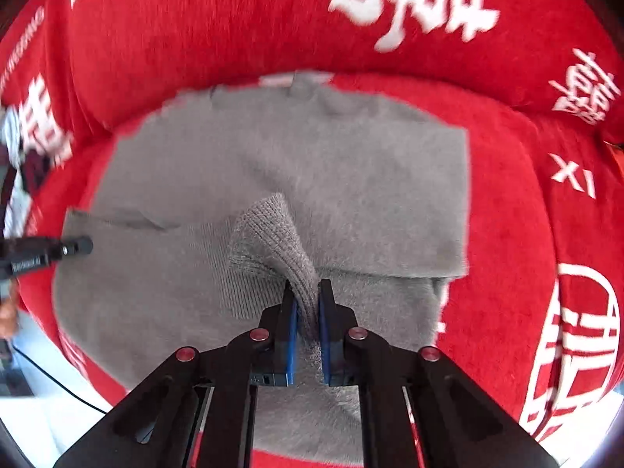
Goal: Fold small clothes
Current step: 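Move both tools to the sweater's side edge and close on it, then fold the held side edge across the sweater with both tools, then open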
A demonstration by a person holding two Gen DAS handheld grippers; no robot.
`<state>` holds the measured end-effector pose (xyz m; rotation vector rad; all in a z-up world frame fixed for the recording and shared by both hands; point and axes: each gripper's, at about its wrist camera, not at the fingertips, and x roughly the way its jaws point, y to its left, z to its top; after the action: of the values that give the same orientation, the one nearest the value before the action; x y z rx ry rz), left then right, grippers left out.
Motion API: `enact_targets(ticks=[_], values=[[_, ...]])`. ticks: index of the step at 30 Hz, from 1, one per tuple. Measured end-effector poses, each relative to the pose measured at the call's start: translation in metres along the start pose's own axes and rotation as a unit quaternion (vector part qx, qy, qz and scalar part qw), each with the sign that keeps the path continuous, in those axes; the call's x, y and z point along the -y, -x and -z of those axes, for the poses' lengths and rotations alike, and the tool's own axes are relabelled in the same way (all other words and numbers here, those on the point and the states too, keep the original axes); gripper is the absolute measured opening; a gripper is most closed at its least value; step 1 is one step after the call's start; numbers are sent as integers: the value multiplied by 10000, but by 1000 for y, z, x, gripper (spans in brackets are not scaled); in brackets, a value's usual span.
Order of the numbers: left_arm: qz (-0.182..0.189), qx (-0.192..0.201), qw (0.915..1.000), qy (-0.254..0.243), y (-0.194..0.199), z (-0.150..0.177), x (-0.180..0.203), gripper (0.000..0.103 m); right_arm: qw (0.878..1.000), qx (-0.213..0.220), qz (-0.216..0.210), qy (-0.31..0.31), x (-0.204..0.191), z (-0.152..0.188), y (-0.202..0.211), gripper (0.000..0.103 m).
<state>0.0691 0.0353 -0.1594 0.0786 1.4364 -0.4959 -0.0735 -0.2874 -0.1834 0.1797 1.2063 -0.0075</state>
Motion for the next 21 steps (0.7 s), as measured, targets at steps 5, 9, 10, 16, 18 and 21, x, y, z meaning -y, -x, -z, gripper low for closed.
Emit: enact_targets(ticks=[5, 9, 10, 16, 18, 21], values=[[96, 563, 9983, -107, 57, -22, 0, 8, 9982, 579, 2, 185, -11, -28, 53, 10], [81, 1101, 9938, -140, 88, -60, -3, 8, 9946, 984, -11, 329, -16, -65, 69, 10], [56, 1192, 9927, -147, 86, -71, 0, 8, 9940, 1031, -30, 354, -15, -77, 66, 10], [-194, 1310, 9912, 10, 39, -126, -12, 8, 9960, 875, 4, 175, 6, -129, 11, 10], [-378, 1138, 9928, 33, 6, -140, -14, 8, 9980, 621, 50, 63, 15, -139, -27, 10], [-620, 877, 9942, 91, -38, -150, -18, 8, 9995, 229, 28, -238, 30, -146, -76, 10]])
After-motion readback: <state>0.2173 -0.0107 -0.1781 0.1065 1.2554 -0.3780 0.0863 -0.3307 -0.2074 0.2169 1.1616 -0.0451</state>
